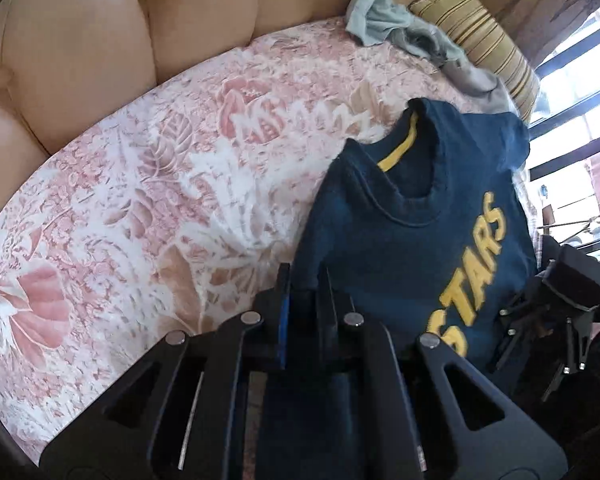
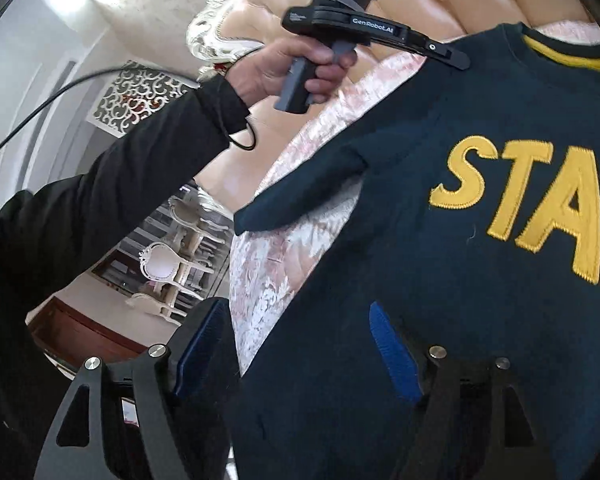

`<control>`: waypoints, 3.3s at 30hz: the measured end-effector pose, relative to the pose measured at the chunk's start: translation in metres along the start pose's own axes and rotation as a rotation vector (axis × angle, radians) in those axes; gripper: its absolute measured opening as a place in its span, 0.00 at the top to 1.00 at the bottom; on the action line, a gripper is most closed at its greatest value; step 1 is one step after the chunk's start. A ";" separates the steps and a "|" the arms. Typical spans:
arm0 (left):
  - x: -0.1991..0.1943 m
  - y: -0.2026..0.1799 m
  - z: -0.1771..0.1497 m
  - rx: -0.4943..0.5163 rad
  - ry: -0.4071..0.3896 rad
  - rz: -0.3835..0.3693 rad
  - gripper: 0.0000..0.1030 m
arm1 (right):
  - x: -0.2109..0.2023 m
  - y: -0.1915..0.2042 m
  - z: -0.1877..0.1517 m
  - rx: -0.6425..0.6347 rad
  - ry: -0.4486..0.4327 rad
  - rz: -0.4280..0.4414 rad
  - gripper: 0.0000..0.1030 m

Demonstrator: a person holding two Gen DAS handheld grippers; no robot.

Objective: Fold clothes

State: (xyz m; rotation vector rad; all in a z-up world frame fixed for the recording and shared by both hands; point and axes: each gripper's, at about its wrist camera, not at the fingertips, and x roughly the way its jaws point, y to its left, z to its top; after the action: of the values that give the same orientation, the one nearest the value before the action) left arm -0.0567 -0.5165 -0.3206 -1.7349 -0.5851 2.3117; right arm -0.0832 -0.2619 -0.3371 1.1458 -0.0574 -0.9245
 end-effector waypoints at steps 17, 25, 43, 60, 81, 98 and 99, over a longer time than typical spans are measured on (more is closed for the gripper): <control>-0.183 0.003 -0.179 -0.605 -0.557 0.404 0.51 | 0.007 0.015 -0.001 -0.030 0.011 -0.108 0.24; -0.189 -0.054 -0.421 -0.979 -0.633 0.380 0.51 | 0.007 0.014 -0.001 -0.021 -0.023 -0.130 0.23; -0.187 -0.063 -0.427 -0.929 -0.627 0.332 0.90 | 0.011 0.014 -0.001 -0.050 -0.024 -0.157 0.23; -0.192 -0.007 -0.459 -1.197 -0.659 0.511 0.51 | 0.012 0.016 -0.002 -0.054 -0.024 -0.162 0.23; 0.010 -0.228 -0.391 -0.887 -0.647 -0.316 0.50 | -0.204 0.118 -0.167 0.479 -0.519 -0.302 0.23; 0.056 -0.236 -0.390 -0.857 -0.504 -0.357 0.54 | -0.195 0.098 -0.215 0.712 -0.416 -0.490 0.23; 0.059 -0.236 -0.389 -0.858 -0.496 -0.359 0.64 | -0.190 0.094 -0.216 0.715 -0.396 -0.495 0.23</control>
State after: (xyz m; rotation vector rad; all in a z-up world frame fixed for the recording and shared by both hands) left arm 0.2771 -0.2053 -0.3647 -1.0759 -2.0174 2.3535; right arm -0.0463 0.0336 -0.2839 1.6520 -0.4738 -1.6438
